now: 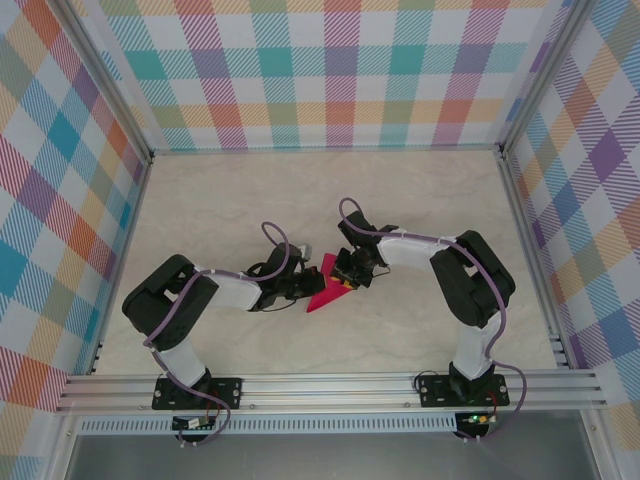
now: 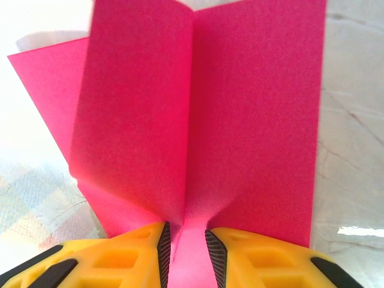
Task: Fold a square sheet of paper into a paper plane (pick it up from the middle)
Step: Fourth fold the wing at the center of the table.
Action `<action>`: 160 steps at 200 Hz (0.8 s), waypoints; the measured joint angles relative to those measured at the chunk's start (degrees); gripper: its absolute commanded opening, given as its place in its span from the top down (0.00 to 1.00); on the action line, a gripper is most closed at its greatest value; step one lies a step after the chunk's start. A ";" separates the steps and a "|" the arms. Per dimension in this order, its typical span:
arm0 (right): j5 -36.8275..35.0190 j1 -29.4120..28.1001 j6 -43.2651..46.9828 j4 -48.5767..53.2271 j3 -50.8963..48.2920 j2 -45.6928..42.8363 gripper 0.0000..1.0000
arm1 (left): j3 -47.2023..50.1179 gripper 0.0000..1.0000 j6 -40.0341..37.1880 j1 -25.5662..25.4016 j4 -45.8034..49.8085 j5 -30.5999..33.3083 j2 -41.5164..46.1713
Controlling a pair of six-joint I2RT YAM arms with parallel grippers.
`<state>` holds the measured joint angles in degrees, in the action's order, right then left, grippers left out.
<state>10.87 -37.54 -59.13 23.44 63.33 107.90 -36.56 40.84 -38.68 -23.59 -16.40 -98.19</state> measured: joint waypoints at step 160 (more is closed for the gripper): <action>-1.84 0.57 6.14 -3.34 -5.35 -9.33 0.77 | -4.59 1.00 -5.62 0.20 10.25 -1.79 -0.33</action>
<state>9.04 -36.97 -52.99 20.10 57.98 98.56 -41.15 35.22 -38.48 -13.34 -18.20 -98.52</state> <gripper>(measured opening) 0.270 0.046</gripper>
